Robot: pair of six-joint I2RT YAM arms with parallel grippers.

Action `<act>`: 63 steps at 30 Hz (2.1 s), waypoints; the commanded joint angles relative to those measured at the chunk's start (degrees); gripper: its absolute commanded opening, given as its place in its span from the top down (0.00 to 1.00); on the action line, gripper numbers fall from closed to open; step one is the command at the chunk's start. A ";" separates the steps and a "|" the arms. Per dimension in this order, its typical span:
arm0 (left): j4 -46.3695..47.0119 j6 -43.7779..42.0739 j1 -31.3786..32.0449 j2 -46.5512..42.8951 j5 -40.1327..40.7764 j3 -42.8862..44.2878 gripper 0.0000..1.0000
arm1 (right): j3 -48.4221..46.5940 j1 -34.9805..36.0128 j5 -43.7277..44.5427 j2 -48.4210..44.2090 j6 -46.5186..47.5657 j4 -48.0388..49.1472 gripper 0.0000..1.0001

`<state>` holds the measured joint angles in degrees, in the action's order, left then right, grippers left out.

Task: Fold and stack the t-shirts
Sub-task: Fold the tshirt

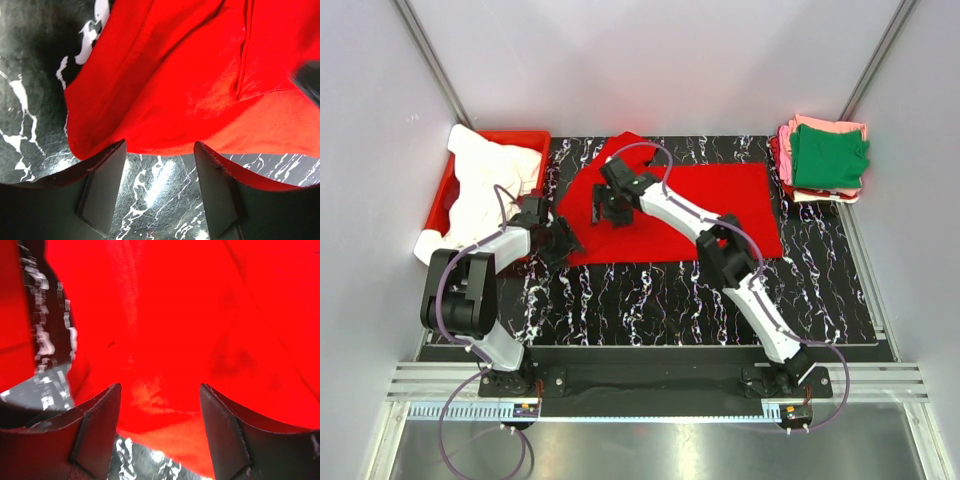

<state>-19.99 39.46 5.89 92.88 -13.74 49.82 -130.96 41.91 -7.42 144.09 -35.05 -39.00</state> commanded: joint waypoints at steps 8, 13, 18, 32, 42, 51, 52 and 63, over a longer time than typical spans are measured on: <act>-2.95 -1.58 -0.53 0.72 5.39 -2.27 0.36 | -9.50 5.02 9.96 5.24 4.02 -8.37 0.39; -3.13 -1.67 -0.53 0.90 5.48 -2.10 0.37 | -7.74 5.99 13.48 3.92 6.31 -8.37 0.48; -2.95 -1.85 -0.62 0.90 5.21 -2.10 0.38 | -7.82 5.99 13.84 5.23 7.10 -8.81 0.64; -2.86 -2.02 -0.62 0.81 5.65 -2.27 0.39 | -11.42 5.55 19.28 2.25 14.64 -7.49 0.92; -2.86 -2.11 -0.62 0.81 5.83 -2.27 0.41 | -12.39 0.64 14.10 2.77 17.65 -3.37 0.83; -3.04 -2.20 -0.62 0.90 6.09 -2.10 0.42 | -12.92 -4.29 14.63 4.79 22.74 7.77 0.92; -3.13 -2.11 -0.62 0.99 6.18 -2.10 0.42 | -13.01 -5.42 14.71 5.06 24.31 9.54 0.93; -5.32 -2.55 -0.53 2.13 6.00 -0.43 0.42 | -20.31 -9.39 22.87 10.16 29.34 19.40 0.06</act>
<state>-20.97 39.05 5.87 92.75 -12.49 49.87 -149.71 32.88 10.35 155.54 -7.46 -23.83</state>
